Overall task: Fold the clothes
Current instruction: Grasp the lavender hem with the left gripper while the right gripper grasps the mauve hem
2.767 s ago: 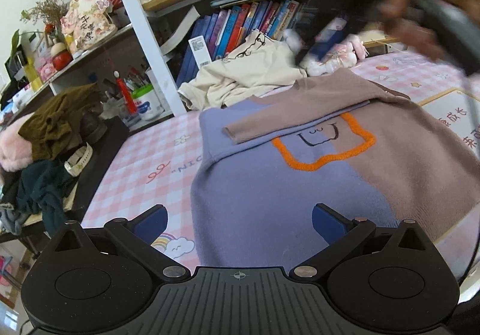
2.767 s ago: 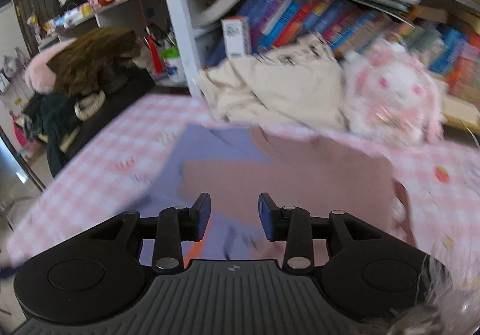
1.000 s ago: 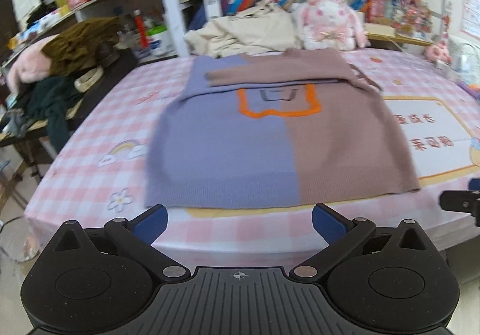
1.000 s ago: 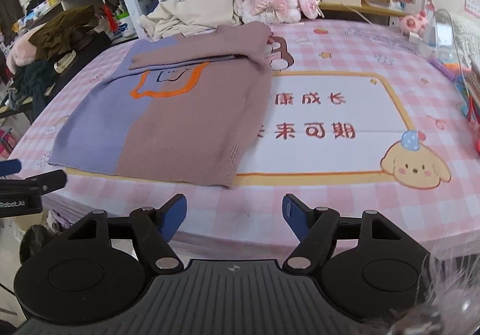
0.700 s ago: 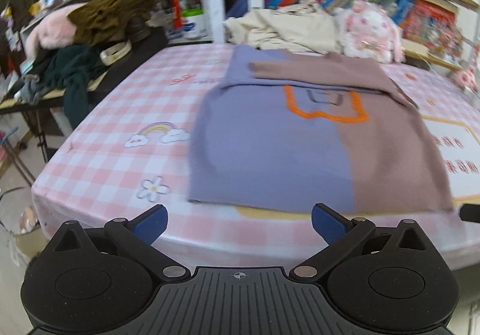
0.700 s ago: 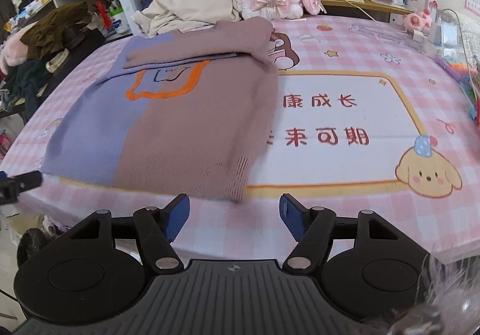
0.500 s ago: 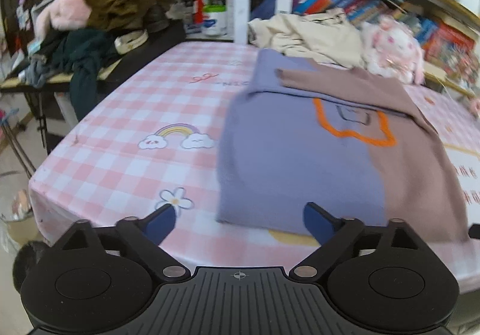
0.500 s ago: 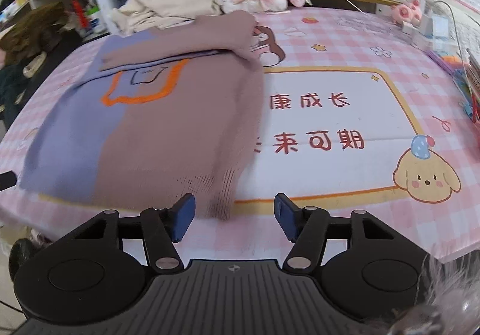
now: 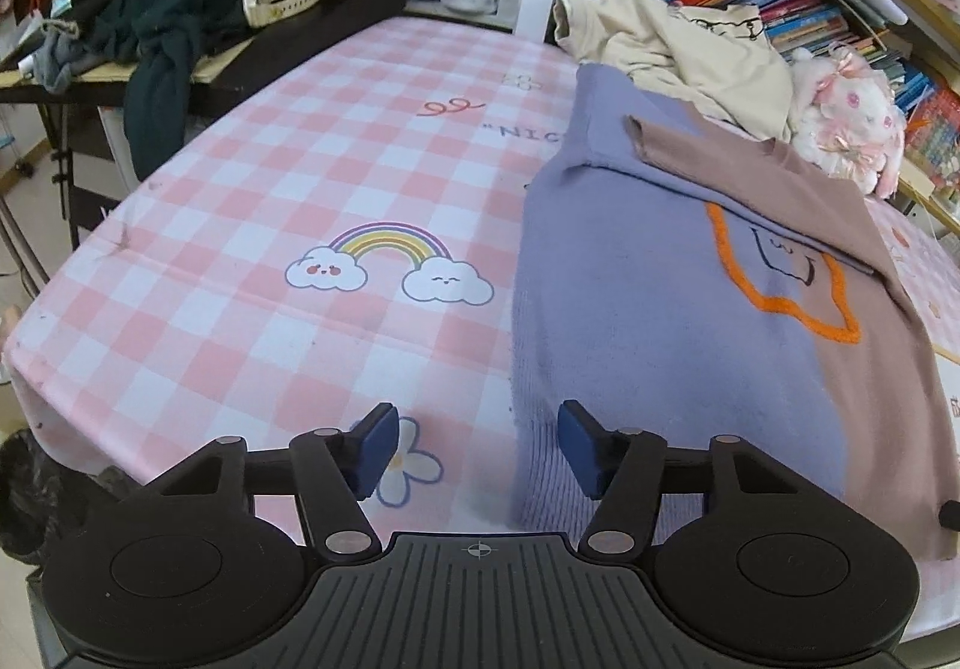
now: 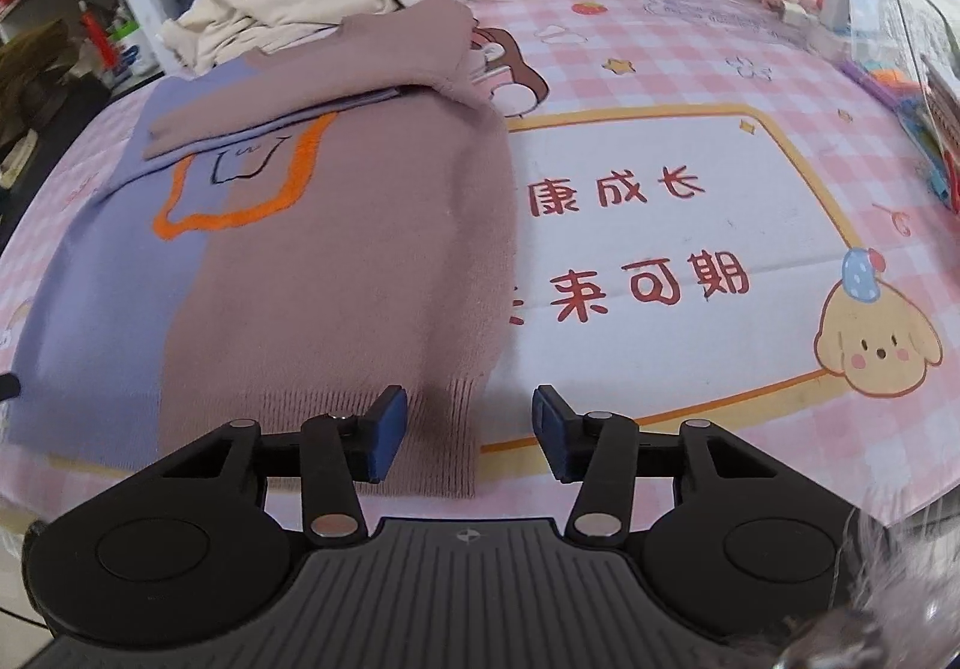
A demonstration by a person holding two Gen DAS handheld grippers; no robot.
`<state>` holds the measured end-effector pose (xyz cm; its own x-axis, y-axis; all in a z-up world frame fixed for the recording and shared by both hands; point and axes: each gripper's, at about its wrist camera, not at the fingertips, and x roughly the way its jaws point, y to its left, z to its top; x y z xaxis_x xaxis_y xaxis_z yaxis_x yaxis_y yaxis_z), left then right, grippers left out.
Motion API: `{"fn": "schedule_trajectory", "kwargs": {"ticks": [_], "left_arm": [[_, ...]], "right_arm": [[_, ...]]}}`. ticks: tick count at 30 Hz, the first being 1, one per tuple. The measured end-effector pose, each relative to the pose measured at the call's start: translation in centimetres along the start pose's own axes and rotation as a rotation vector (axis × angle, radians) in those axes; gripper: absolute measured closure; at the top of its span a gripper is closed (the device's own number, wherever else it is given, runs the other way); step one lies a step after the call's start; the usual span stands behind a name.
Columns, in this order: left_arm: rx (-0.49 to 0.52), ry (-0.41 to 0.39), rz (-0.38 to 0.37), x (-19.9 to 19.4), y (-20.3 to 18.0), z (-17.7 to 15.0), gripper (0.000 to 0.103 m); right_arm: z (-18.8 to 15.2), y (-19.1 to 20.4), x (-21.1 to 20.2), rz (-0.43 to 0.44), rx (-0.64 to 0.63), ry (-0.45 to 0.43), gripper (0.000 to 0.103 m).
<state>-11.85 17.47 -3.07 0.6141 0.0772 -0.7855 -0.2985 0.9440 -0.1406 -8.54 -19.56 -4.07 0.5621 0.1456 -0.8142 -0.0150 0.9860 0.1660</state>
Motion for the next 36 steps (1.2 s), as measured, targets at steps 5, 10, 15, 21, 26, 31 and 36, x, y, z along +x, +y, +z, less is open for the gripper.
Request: {"fn": "schedule_trajectory", "kwargs": {"ticks": [5, 10, 15, 21, 26, 31, 36], "left_arm": [[0.014, 0.033, -0.014, 0.8, -0.3, 0.4, 0.064], [0.048, 0.043, -0.053, 1.0, -1.2, 0.4, 0.094], [0.092, 0.000, -0.088, 0.0, -3.0, 1.1, 0.099], [0.077, 0.000, -0.130, -0.2, -3.3, 1.6, 0.096], [-0.008, 0.043, -0.141, 0.6, -1.4, 1.7, 0.091], [-0.044, 0.071, -0.185, 1.2, -0.5, 1.8, 0.083], [-0.107, 0.093, -0.191, 2.1, 0.3, 1.8, 0.082]], "right_arm": [[0.5, 0.3, 0.5, -0.004, -0.005, 0.002, 0.065], [0.8, 0.8, 0.8, 0.012, -0.022, 0.004, 0.092], [1.7, 1.2, -0.6, 0.080, 0.001, -0.059, 0.093], [2.8, 2.1, -1.2, 0.169, -0.006, -0.083, 0.093], [2.5, 0.9, -0.1, 0.171, 0.053, -0.019, 0.085], [2.6, 0.0, 1.2, 0.198, 0.099, 0.025, 0.076], [2.9, -0.5, 2.7, 0.213, 0.157, 0.057, 0.075]]}}
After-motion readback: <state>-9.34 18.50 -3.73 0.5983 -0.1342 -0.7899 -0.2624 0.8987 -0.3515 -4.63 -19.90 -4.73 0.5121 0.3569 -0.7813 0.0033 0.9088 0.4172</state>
